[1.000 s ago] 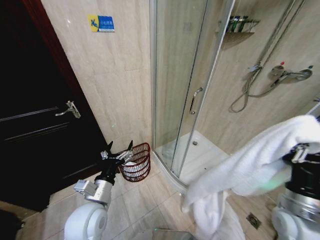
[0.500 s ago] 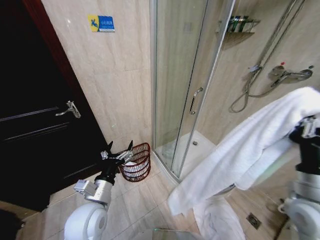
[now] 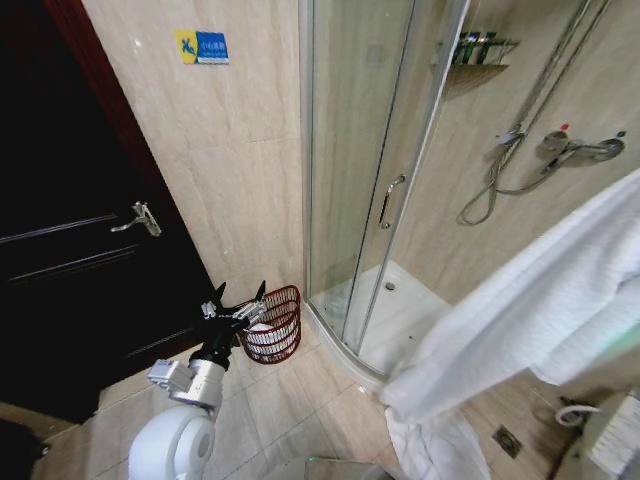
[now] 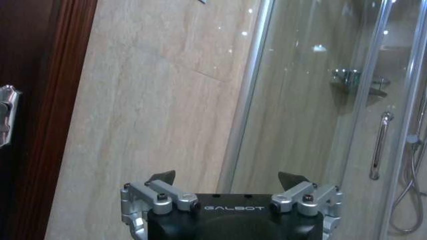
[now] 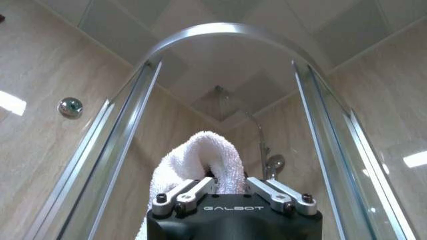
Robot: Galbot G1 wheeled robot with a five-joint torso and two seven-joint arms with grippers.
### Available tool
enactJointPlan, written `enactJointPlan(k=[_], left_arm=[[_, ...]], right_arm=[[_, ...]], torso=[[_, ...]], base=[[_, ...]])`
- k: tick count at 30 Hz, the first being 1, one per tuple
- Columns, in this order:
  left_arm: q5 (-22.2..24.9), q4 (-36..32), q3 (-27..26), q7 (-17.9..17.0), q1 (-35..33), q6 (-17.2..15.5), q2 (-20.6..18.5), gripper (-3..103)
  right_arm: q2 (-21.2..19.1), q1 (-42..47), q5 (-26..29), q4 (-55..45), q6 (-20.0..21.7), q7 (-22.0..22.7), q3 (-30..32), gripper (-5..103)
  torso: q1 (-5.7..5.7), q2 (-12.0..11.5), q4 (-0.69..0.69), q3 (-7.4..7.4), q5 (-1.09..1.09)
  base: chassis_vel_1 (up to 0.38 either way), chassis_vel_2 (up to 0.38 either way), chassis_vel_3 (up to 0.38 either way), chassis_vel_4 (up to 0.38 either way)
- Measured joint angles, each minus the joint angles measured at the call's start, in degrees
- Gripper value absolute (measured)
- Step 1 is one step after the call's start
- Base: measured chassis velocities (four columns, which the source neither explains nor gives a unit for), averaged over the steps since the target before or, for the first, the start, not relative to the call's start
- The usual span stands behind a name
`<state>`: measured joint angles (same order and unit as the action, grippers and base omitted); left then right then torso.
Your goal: Discard the used towel into the hamper.
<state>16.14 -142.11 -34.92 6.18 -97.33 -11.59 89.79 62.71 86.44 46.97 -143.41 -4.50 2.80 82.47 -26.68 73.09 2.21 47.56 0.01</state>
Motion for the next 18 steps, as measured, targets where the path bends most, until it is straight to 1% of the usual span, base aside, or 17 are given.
enactJointPlan(k=[9, 18], left_arm=[[0.0, 0.0, 0.0, 0.0, 0.0, 0.0, 0.0, 100], [0.0, 0.0, 0.0, 0.0, 0.0, 0.0, 0.0, 100]], right_arm=[[-0.4, -0.1, 1.3, 0.1, 0.3, 0.3, 0.6, 7], [0.2, 0.1, 1.6, 0.1, -0.2, 0.1, 3.3, 7]], torso=[[0.00, 0.0, 0.00, 0.00, 0.00], [0.00, 0.0, 0.00, 0.00, 0.00]], base=[[0.000, 0.000, 0.000, 0.000], [0.012, 0.010, -0.010, -0.009]])
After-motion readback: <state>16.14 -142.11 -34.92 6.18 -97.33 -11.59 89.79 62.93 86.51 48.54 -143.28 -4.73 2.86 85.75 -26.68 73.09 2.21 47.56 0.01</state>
